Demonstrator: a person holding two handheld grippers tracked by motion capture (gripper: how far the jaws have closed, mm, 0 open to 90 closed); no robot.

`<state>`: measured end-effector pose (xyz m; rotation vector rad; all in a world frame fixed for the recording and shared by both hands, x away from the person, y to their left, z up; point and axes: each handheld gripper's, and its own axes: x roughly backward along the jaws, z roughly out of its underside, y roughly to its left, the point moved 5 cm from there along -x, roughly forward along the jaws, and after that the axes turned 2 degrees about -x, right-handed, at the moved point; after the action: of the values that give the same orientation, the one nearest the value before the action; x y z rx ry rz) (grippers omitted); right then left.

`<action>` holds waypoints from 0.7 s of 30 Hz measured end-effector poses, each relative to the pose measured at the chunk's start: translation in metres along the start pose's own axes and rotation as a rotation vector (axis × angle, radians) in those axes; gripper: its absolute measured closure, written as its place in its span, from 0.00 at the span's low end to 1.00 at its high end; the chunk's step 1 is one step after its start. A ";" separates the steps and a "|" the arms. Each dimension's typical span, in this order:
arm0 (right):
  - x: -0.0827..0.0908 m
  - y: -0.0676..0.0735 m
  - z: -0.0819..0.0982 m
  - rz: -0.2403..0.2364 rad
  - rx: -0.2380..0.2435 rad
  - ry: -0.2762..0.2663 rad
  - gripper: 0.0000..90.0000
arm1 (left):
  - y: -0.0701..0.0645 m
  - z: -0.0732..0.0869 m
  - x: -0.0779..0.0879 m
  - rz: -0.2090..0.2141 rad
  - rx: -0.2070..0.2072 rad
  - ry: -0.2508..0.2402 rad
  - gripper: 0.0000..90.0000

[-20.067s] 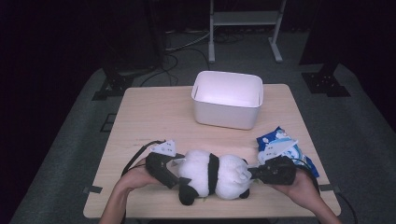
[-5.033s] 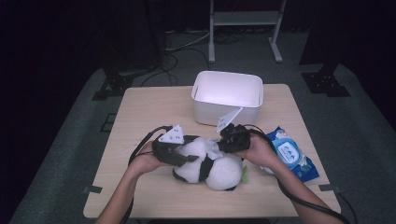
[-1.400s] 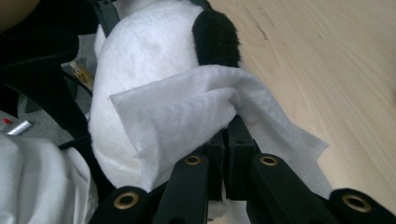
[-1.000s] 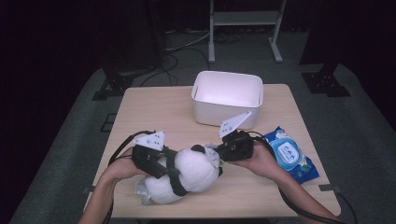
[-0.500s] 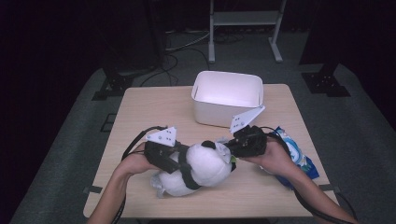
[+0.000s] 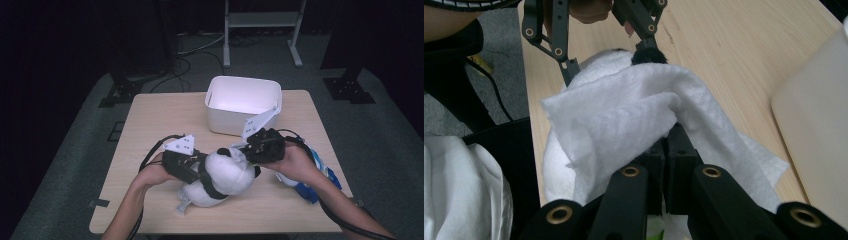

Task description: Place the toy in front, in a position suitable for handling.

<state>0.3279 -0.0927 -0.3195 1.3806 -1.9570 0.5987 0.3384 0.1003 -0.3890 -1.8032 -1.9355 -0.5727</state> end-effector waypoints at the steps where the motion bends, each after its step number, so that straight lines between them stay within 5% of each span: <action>1: -0.003 0.002 -0.004 -0.001 0.012 -0.002 0.97 | -0.001 0.003 0.004 -0.013 0.011 0.003 0.39; 7: -0.022 0.017 -0.039 -0.001 0.095 0.001 0.97 | -0.010 0.021 0.026 -0.058 0.029 0.064 0.25; 13: -0.043 0.031 -0.067 -0.023 0.155 -0.003 0.97 | -0.020 0.035 0.047 -0.124 0.027 0.101 0.23; 21: -0.058 0.036 -0.079 -0.059 0.150 -0.018 0.97 | -0.026 0.042 0.060 -0.126 0.053 0.090 0.24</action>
<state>0.3274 0.0109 -0.3083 1.5343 -1.9105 0.7203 0.3079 0.1713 -0.3897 -1.6036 -1.9942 -0.6269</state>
